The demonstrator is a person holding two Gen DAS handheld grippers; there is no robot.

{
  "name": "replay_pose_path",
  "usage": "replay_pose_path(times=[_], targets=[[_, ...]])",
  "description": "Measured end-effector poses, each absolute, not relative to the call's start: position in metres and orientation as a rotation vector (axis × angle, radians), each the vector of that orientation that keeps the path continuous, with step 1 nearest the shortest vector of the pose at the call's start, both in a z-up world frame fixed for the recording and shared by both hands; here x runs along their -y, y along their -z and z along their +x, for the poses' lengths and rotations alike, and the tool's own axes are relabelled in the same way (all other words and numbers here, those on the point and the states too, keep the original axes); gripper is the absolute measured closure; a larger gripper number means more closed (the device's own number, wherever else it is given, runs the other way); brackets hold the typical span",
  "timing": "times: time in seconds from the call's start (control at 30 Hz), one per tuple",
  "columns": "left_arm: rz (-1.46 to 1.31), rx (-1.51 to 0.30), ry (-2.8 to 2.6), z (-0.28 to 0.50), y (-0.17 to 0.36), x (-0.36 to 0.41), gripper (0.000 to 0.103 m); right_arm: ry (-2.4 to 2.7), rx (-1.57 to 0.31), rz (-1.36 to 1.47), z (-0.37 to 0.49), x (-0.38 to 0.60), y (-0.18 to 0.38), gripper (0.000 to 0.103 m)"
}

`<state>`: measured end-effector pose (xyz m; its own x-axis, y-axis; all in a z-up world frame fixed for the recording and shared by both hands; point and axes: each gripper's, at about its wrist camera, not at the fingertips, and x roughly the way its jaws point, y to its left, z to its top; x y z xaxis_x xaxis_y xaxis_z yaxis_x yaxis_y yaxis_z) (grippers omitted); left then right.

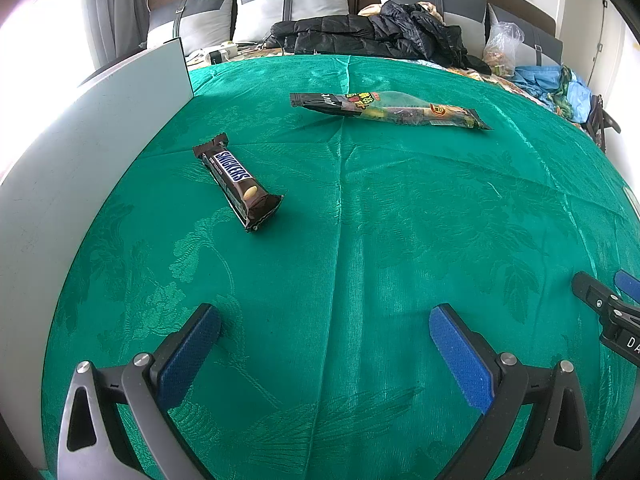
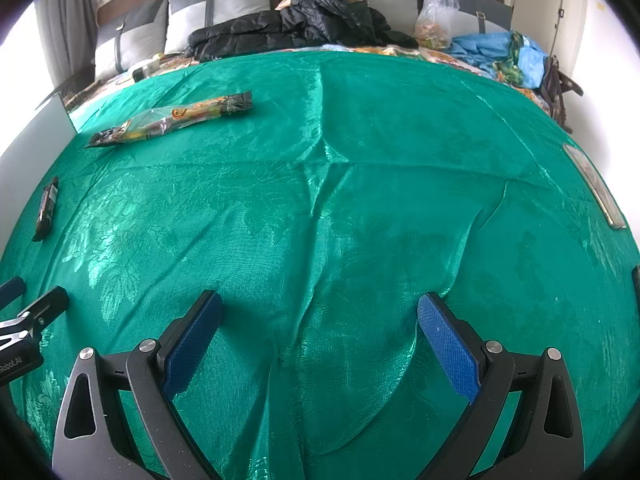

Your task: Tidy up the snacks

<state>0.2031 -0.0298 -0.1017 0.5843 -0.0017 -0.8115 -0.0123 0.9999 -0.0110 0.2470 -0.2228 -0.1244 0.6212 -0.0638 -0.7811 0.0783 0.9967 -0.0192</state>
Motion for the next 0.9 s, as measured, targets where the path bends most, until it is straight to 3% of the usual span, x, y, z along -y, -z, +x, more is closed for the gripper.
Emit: replay_pose_path(times=[0.23,0.37,0.53,0.67,0.73,0.8,0.83,0.87,0.9], targets=[[-0.017,-0.958,-0.010,0.204,0.101,0.030,0.000,0.082,-0.897,0.017,0.247,0.223,0.124,0.003],[0.007,-1.129,0.044,0.209,0.094,0.023,0.000,0.082,-0.897,0.017,0.247,0.223,0.124,0.003],[-0.064,-1.012,0.017,0.232,0.050,-0.027,0.000,0.082,-0.897,0.018,0.247,0.223,0.124,0.003],[-0.162,-1.080,-0.039,0.283,0.056,-0.047,0.001,0.082,-0.897,0.018,0.247,0.223,0.125,0.003],[-0.133,-1.128,-0.065,0.301,0.072,-0.040,0.012,0.082,-0.897,0.018,0.247,0.223,0.125,0.003],[-0.072,-1.159,-0.088,0.311,0.086,-0.032,0.042,0.082,-0.897,0.018,0.247,0.223,0.125,0.003],[-0.057,-1.124,-0.090,0.309,0.085,-0.030,0.047,0.082,-0.897,0.018,0.247,0.223,0.125,0.003],[-0.051,-1.100,-0.083,0.306,0.083,-0.029,0.080,0.082,-0.897,0.018,0.247,0.223,0.125,0.003],[-0.059,-1.096,-0.075,0.302,0.082,-0.031,0.086,0.082,-0.897,0.018,0.247,0.223,0.124,0.003]])
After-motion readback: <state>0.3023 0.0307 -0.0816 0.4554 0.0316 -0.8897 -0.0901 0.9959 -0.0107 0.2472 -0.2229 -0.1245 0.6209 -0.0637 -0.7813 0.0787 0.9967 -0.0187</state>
